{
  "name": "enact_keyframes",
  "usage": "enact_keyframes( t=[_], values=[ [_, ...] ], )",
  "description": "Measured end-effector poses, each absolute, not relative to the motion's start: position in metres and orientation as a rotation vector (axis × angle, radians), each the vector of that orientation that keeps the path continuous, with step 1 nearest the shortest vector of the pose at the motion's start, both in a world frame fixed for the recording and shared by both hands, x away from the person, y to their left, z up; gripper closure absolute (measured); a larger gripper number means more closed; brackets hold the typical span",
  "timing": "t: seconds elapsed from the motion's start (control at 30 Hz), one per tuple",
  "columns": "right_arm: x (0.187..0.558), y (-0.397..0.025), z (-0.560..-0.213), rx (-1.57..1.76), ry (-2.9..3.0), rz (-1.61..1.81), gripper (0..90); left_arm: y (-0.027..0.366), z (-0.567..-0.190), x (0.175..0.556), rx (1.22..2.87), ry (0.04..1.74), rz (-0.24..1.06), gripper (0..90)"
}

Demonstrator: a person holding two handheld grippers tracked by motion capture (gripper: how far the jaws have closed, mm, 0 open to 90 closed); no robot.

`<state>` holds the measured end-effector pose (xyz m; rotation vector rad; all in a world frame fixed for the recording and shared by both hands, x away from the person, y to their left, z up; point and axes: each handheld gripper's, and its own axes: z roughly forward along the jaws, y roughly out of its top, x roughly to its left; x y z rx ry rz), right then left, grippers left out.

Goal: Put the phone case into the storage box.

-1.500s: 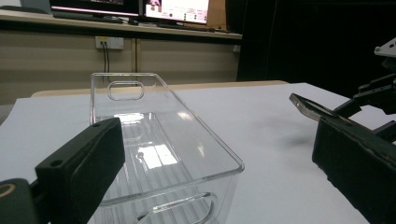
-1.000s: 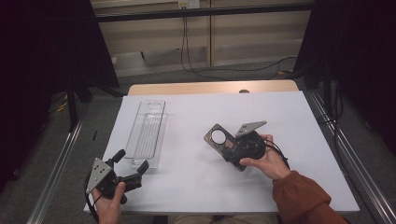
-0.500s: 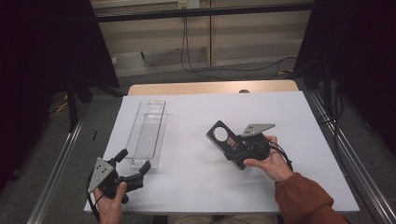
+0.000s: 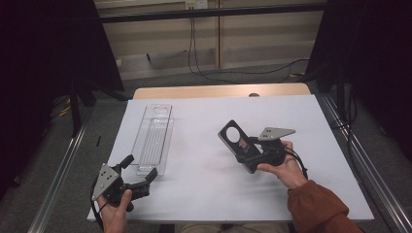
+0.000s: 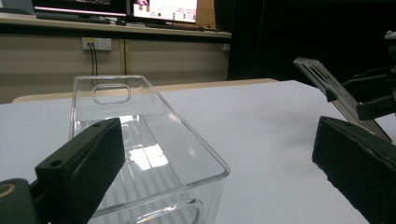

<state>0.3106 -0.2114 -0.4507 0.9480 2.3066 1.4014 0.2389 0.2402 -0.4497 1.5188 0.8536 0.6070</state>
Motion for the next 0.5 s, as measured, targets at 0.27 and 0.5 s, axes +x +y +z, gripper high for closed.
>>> enact_keyframes(
  t=[0.27, 0.5],
  values=[
    [0.308, -0.22, -0.447, 0.93, 2.215, 1.497, 12.2, 0.242, -0.45, 0.24, 1.53, 0.846, 0.592, 2.7],
    [0.296, -0.227, -0.448, 0.916, 2.175, 1.543, 12.2, 0.241, -0.45, 0.241, 1.53, 0.848, 0.575, 2.7]
  ],
)
